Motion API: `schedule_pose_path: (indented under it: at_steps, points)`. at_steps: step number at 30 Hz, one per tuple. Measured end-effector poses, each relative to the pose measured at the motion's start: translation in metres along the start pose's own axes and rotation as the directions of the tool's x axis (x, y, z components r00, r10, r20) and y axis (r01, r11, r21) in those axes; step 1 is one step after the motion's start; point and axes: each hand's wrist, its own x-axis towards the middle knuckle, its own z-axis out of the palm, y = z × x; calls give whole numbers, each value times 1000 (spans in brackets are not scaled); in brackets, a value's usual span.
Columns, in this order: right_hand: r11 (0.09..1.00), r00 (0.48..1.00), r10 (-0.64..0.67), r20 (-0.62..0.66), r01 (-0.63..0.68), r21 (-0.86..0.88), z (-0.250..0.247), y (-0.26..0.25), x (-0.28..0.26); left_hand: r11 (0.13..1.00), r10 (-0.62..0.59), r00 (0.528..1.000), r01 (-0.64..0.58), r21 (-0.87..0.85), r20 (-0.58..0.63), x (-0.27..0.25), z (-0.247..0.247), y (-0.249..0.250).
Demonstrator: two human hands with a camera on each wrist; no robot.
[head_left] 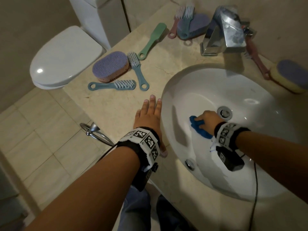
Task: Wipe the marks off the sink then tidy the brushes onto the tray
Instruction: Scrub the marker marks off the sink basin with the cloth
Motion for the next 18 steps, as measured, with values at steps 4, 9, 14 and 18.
schedule_pose_path:
  at_steps: [4,9,14,18]
  points:
    - [996,997,-76,-2,76,47,9,-28,-18,1000,-7,1000,7,21,-8,1,0,1]
    - [993,993,-118,-22,118,-22,33,-22,-21,1000,0,1000,0,11,-20,2,1,1]
    - [981,971,192,-141,-187,48,2,19,10,1000,6,1000,-6,9,-16,1,1,0]
    - [991,991,32,-131,-14,134,8,-12,-6,1000,1,1000,-1,21,-10,1,0,1]
